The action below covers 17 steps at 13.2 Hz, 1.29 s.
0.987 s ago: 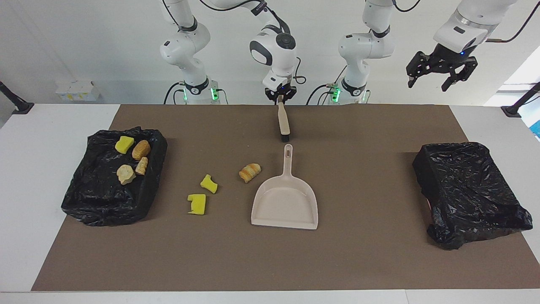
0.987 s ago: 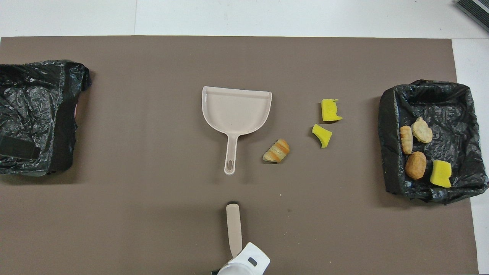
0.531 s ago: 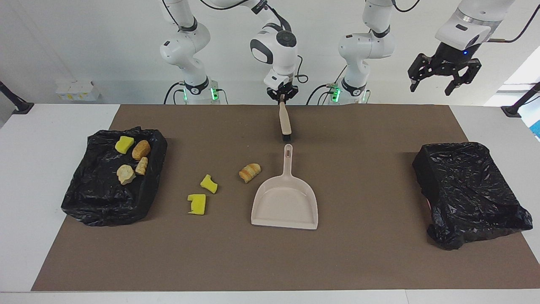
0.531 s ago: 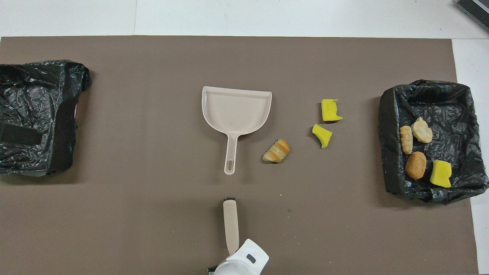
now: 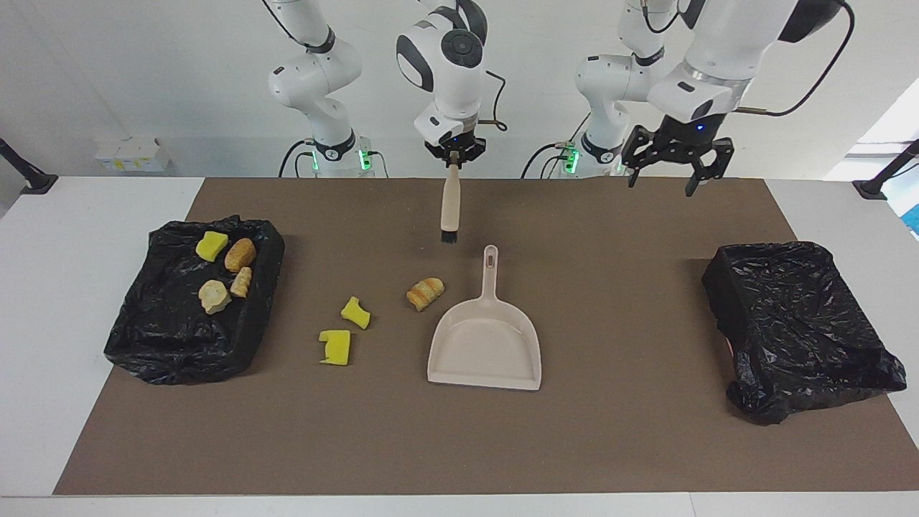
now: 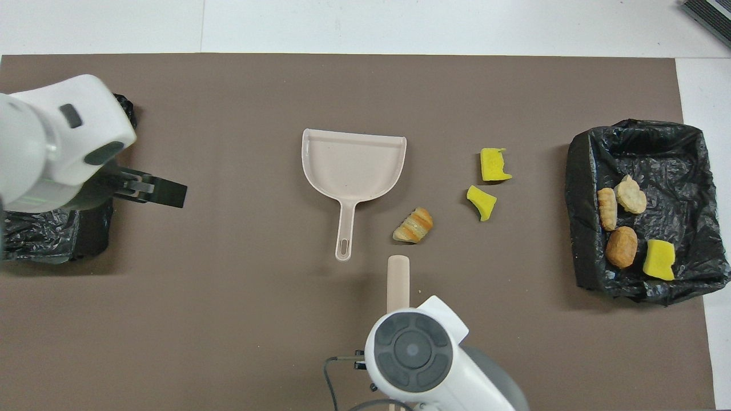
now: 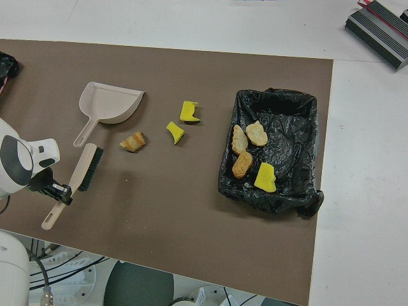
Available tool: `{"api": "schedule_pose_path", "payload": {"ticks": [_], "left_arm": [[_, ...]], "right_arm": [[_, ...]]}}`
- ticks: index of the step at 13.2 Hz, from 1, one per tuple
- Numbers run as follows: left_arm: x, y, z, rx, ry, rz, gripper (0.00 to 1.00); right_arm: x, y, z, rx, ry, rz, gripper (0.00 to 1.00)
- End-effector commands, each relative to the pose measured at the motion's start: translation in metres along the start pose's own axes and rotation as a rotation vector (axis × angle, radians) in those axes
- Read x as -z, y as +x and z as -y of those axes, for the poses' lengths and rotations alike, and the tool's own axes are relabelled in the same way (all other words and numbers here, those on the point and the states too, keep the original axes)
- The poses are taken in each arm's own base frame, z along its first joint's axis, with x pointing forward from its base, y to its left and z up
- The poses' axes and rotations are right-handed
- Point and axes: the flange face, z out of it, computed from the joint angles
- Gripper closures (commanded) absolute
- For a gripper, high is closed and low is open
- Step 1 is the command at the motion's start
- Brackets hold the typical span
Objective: Sweep and dump trash in bin
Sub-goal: 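Grasp the dustpan with the left gripper while the right gripper grasps the brush, then sweep the yellow pieces toward the dustpan with the right gripper's brush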
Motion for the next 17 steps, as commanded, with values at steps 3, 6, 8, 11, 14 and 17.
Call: {"api": "schedule_pose_path", "payload": {"ticks": [3, 6, 8, 11, 14, 17], "left_arm": [[-0.069, 0.019, -0.081, 0.027, -0.005, -0.023, 0.00], [-0.112, 0.035, -0.112, 0.054, 0.001, -0.003, 0.00], [-0.162, 0.038, -0.155, 0.049, 0.078, 0.026, 0.00], [-0.187, 0.043, -0.175, 0.091, 0.057, -0.014, 0.00], [-0.224, 0.038, -0.198, 0.134, 0.039, -0.023, 0.00], [-0.256, 0.022, -0.221, 0.107, 0.033, -0.004, 0.00]], "right_arm": [[-0.004, 0.093, -0.096, 0.086, -0.135, -0.047, 1.00], [-0.014, 0.160, -0.173, 0.168, -0.178, -0.115, 1.00], [-0.026, 0.189, -0.193, 0.196, -0.222, -0.171, 1.00], [-0.036, 0.233, -0.230, 0.235, -0.289, -0.202, 1.00], [-0.057, 0.254, -0.236, 0.295, -0.318, -0.192, 1.00], [-0.071, 0.245, -0.225, 0.366, -0.255, -0.144, 1.00]]}}
